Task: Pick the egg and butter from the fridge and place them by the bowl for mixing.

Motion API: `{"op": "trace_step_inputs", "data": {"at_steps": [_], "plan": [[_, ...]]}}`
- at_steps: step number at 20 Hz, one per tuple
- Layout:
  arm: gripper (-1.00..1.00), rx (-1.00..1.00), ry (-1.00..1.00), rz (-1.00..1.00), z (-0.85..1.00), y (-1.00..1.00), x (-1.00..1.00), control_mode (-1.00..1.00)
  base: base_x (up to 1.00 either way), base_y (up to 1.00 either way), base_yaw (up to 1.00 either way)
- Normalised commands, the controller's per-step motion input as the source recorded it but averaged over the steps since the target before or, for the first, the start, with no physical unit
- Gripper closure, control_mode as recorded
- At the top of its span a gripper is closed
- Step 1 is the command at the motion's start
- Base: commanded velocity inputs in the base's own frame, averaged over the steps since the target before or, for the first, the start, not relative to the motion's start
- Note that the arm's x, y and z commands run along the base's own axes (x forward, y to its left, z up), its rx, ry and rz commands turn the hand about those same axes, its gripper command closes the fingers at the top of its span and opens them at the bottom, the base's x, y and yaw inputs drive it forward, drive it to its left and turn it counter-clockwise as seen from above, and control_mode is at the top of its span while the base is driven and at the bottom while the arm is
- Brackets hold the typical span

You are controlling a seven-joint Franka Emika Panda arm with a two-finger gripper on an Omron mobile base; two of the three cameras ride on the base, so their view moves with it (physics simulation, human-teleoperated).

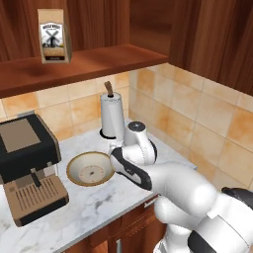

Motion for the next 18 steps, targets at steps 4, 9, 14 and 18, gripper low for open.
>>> {"op": "trace_step_inputs", "data": {"at_steps": [4,9,14,18], "plan": [[-1.00,0.00,0.00,0.00,-0.01,0.00,0.00,-1.00,0.00,0.00,0.00],[-1.00,0.00,0.00,0.00,0.00,0.00,0.00,-1.00,0.00,0.00,0.00],[-1.00,0.00,0.00,0.00,0.20,0.07,-0.07,-1.00,0.00,0.00,0.00],[-1.00,0.00,0.00,0.00,0.73,0.63,-0.90,-1.00,0.00,0.00,0.00]]}}
